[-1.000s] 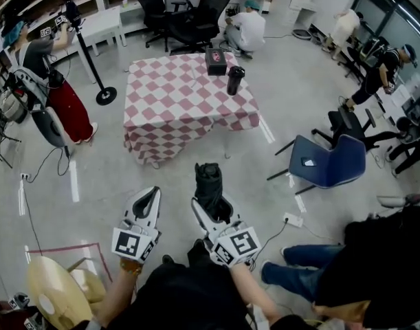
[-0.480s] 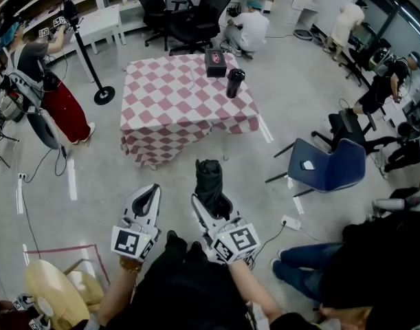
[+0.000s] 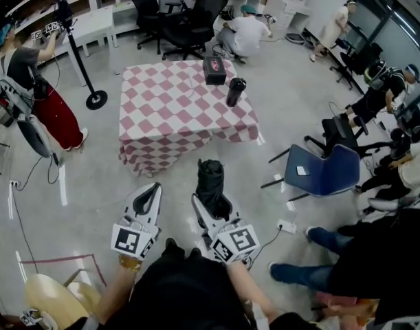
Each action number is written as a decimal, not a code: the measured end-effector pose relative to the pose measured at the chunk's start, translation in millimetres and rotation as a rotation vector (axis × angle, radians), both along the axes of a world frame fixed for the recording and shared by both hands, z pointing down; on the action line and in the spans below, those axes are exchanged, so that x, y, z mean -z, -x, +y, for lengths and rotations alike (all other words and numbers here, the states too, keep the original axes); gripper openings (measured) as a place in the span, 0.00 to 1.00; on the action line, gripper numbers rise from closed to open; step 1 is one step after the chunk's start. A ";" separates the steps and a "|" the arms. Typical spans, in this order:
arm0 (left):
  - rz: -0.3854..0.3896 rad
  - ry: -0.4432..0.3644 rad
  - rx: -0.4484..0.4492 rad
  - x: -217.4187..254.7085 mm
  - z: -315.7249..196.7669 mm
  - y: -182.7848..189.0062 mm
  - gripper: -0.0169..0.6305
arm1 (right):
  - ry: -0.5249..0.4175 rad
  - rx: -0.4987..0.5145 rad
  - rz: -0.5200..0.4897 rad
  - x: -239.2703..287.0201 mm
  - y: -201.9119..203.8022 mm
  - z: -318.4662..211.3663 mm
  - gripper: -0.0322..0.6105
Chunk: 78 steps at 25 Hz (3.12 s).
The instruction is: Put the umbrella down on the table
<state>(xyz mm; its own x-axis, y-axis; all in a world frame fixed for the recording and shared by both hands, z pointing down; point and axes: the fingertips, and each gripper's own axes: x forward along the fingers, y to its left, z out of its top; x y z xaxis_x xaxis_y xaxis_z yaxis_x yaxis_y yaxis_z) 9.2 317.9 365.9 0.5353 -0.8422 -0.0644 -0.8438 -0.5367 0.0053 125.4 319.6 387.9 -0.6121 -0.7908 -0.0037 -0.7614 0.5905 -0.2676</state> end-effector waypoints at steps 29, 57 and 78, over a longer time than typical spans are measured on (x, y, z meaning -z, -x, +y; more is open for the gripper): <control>-0.043 0.048 0.078 -7.0 -164.1 -69.9 0.05 | 0.034 0.053 -0.050 -16.9 -74.8 -174.3 0.43; 0.010 0.055 0.024 -16.6 -289.7 16.6 0.05 | 0.036 -0.033 -0.027 -6.2 -3.5 -302.9 0.43; -0.010 0.113 0.147 -33.3 -418.4 -35.9 0.05 | 0.067 0.112 -0.065 -21.2 -51.9 -458.8 0.42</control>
<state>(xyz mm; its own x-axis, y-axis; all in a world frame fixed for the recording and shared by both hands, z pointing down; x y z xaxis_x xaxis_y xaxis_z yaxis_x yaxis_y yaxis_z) 45.1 -100.5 399.2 0.4060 -0.9130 0.0396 -0.9134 -0.4040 0.0502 177.3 -139.2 409.1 -0.6967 -0.7173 0.0037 -0.6713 0.6502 -0.3559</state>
